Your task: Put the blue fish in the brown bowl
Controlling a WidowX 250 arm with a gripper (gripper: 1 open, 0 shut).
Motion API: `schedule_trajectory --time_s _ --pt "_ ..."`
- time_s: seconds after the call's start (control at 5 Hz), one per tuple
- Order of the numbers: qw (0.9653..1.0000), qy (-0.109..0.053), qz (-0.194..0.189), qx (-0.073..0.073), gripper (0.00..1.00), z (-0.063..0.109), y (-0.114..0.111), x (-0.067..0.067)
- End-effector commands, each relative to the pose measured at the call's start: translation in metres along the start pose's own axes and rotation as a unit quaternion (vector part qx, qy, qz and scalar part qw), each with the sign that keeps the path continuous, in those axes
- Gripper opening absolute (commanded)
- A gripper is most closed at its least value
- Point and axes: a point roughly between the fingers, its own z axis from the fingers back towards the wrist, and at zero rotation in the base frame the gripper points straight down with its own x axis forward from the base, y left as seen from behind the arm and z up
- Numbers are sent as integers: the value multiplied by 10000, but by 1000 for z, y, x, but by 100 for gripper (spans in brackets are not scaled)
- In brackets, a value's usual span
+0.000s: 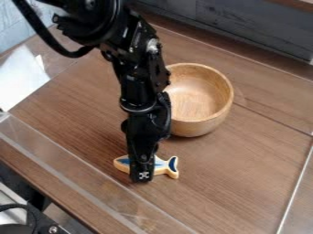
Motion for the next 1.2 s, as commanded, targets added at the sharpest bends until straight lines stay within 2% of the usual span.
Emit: schedule_trajectory --time_s 0.0,1.0 --pt "9999 -122 46 109 0 7 6 4" --pt "9999 -156 18 57 0 7 3 3"
